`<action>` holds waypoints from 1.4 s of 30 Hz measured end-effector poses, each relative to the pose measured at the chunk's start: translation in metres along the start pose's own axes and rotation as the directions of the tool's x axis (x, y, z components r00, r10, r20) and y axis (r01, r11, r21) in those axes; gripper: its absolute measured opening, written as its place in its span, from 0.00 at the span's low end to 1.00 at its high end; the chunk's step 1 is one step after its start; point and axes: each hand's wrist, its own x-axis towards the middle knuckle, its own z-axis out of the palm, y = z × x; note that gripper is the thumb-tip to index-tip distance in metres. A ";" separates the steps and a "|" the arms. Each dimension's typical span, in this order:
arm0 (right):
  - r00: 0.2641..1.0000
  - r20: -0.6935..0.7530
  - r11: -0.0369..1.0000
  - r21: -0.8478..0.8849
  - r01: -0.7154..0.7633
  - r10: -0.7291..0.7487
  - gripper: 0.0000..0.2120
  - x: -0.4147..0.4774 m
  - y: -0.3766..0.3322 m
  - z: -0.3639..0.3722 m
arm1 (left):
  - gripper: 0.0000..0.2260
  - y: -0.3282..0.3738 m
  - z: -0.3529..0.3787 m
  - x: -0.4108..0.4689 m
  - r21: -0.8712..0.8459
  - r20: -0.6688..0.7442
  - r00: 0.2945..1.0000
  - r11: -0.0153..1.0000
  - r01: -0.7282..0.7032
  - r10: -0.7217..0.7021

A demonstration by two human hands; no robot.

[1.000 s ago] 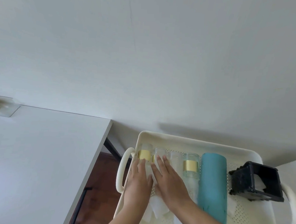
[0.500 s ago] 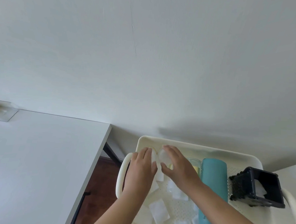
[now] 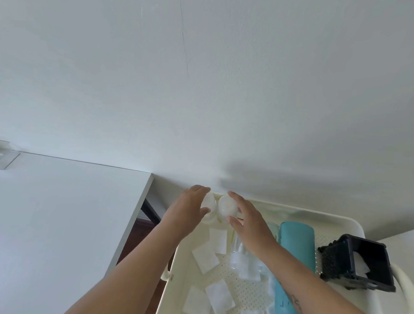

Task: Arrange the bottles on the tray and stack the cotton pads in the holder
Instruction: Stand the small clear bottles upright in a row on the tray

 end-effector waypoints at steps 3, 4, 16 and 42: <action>1.000 -0.016 1.000 0.021 -0.006 0.007 0.29 0.002 -0.003 0.005 | 0.24 -0.003 -0.004 0.001 0.000 0.009 1.000 1.000 -0.012 0.012; 1.000 -0.020 1.000 0.024 -0.014 0.014 0.29 0.002 -0.004 0.006 | 0.24 -0.004 -0.006 0.001 -0.001 0.013 1.000 1.000 -0.010 0.010; 0.993 -0.072 0.987 0.131 -0.088 0.098 0.32 -0.020 -0.007 0.000 | 0.20 -0.004 -0.006 -0.011 -0.039 -0.128 0.984 0.991 -0.127 0.121; 0.943 -0.269 0.866 -0.403 -0.295 0.196 0.31 -0.111 0.013 0.026 | 0.26 0.037 0.128 -0.092 -0.280 -0.045 0.995 0.957 0.073 -0.089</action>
